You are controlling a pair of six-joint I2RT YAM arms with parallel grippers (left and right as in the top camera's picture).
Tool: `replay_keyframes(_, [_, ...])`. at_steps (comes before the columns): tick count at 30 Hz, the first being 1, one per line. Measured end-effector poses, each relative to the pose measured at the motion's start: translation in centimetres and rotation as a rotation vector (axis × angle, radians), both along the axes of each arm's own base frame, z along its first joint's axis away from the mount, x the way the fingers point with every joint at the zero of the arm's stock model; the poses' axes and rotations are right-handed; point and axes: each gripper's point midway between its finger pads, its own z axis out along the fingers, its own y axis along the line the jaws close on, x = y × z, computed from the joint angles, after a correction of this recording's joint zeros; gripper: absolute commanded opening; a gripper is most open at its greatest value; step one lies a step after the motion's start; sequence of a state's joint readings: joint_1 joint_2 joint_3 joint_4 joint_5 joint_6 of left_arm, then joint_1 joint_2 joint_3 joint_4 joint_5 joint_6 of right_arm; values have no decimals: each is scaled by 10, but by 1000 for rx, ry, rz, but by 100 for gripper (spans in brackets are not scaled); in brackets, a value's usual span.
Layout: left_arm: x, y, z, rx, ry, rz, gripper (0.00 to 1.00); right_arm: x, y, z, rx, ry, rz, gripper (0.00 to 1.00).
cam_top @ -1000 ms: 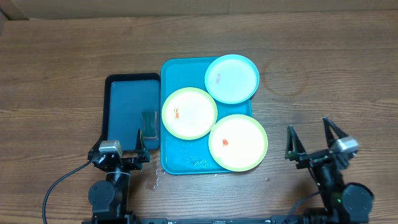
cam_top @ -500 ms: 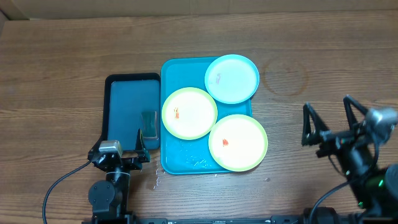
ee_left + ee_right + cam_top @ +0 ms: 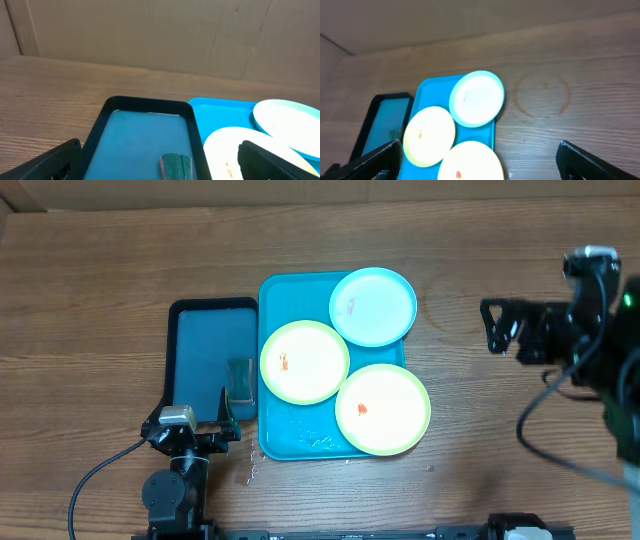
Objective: Clean dirty plates on tray and stack at the side
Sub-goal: 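Move the right gripper over the blue tray toward the lower yellow plate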
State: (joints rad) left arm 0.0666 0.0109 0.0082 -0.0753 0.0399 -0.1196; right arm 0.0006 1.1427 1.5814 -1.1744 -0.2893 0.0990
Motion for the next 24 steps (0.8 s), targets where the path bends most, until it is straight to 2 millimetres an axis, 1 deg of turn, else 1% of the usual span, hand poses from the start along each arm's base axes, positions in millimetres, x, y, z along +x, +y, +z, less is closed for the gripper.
replay_keyframes(2, [0,0,0,0,0,0,100,5,10,-7,39,38,50,100])
replay_keyframes(3, [0,0,0,0,0,0,100,6,15,-9,55,53,73,94])
replay_keyframes(5, [0,0,0,0,0,0,100,7,27,-13,93,75,141,66])
replay_keyframes(7, [0,0,0,0,0,0,100,9,36,-17,136,102,189,30])
replay_keyframes(8, [0,0,0,0,0,0,100,9,40,-21,151,123,207,18])
replay_keyframes(10, [0,0,0,0,0,0,99,8,48,-32,173,182,238,6])
replay_keyframes(12, [0,0,0,0,0,0,100,7,58,-40,182,224,267,4])
replay_keyframes(16, [0,0,0,0,0,0,100,7,89,-60,188,302,364,5])
replay_keyframes(17, [0,0,0,0,0,0,100,6,97,-67,190,330,381,9])
replay_keyframes(18, [0,0,0,0,0,0,100,6,104,-75,191,364,394,17])
replay_keyframes(20, [0,0,0,0,0,0,100,7,114,-90,190,417,399,30])
replay_keyframes(21, [0,0,0,0,0,0,100,9,121,-101,178,446,406,37])
replay_keyframes(24, [0,0,0,0,0,0,100,14,138,-127,157,516,411,52])
